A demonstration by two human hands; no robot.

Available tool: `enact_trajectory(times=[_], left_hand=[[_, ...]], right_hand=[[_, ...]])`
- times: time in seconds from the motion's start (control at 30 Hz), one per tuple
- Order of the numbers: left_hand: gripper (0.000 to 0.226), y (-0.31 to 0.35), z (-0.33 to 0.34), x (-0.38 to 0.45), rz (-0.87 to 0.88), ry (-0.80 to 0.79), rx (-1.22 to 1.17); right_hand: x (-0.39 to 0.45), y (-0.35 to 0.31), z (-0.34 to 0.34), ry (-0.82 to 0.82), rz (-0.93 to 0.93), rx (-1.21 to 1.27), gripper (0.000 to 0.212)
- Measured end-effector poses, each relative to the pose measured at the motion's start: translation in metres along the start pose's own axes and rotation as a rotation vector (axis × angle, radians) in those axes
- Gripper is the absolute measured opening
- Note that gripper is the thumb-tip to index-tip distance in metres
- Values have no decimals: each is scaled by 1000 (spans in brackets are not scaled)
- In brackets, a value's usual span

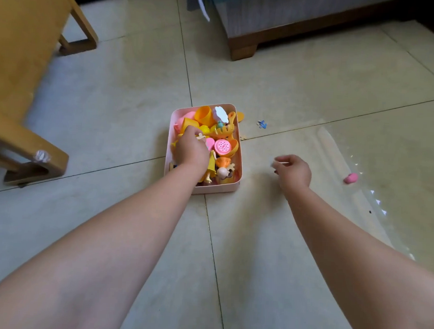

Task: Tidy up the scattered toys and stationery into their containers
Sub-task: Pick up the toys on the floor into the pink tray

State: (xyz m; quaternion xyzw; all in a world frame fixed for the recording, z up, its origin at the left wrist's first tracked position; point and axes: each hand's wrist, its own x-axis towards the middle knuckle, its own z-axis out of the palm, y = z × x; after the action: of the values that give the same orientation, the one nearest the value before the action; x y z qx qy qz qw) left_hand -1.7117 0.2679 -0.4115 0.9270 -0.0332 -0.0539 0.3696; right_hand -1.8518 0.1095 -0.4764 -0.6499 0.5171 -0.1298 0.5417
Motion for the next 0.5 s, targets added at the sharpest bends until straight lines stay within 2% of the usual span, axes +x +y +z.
enact_trajectory(times=[0.13, 0.2, 0.3, 0.4, 0.5], left_hand=[[20, -11, -14, 2, -43, -29, 88], [22, -13, -17, 1, -43, -25, 164], [21, -12, -17, 0, -45, 22, 180], [18, -6, -11, -1, 33, 41, 186], [16, 3, 4, -5, 126, 9, 238]], right_hand=[[-25, -39, 42, -289, -180, 104, 4], [-28, -41, 54, -302, -195, 82, 4], [-26, -36, 50, -145, -156, 57, 9], [-14, -24, 29, -7, -135, 12, 13], [1, -6, -4, 191, -80, -184, 28]])
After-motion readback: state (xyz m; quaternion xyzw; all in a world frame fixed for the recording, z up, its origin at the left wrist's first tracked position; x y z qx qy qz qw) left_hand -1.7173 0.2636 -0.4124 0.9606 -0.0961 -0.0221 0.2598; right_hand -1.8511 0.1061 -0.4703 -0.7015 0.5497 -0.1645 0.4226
